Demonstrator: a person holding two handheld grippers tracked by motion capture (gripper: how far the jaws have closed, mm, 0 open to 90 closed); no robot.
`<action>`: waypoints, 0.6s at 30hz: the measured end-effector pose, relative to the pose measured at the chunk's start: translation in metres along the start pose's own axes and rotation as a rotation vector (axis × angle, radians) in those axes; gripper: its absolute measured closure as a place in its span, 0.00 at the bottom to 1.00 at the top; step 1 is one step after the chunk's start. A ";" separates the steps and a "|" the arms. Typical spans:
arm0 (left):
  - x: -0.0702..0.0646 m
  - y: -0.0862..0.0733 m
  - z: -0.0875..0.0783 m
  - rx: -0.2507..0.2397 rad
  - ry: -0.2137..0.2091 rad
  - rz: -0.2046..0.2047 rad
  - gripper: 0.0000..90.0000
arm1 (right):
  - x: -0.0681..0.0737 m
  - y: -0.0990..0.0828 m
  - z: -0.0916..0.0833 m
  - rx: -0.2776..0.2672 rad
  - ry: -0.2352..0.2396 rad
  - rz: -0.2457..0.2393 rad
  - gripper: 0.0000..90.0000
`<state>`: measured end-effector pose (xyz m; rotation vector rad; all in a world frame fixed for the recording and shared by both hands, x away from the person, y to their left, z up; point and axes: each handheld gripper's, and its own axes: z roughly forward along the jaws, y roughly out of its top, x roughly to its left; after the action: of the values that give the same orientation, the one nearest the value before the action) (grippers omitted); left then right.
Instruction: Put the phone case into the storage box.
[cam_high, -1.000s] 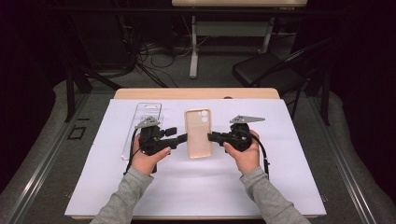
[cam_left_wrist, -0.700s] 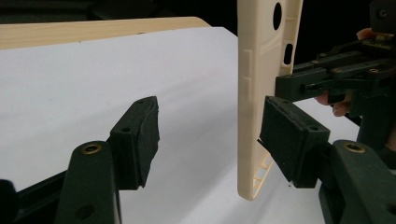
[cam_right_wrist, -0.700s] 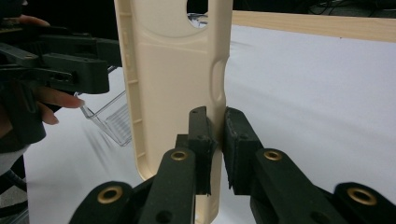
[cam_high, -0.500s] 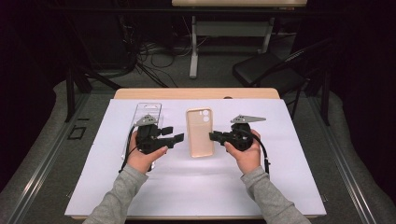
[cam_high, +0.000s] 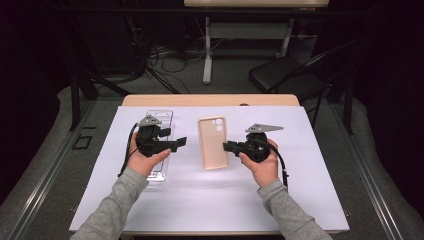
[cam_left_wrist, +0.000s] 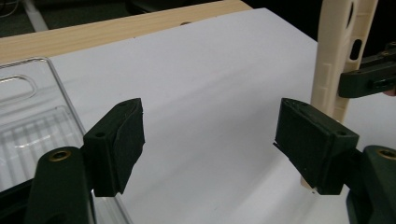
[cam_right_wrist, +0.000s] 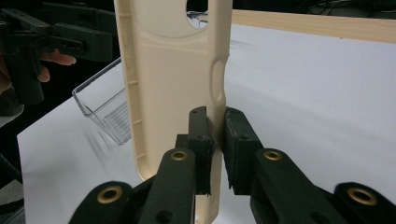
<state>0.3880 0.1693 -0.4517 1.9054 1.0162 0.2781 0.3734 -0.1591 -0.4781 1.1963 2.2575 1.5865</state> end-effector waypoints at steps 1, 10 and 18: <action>0.001 0.001 -0.001 0.005 0.009 0.004 0.27 | 0.000 0.000 0.000 0.004 -0.002 0.004 0.92; 0.004 0.016 -0.009 0.004 0.061 0.036 0.24 | 0.001 0.000 0.000 -0.008 -0.004 -0.006 0.92; -0.002 0.028 -0.010 0.045 0.096 0.119 0.25 | 0.003 -0.001 0.001 -0.008 -0.008 -0.002 0.92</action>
<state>0.3967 0.1676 -0.4229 2.0131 0.9801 0.4222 0.3714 -0.1570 -0.4787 1.1954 2.2447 1.5856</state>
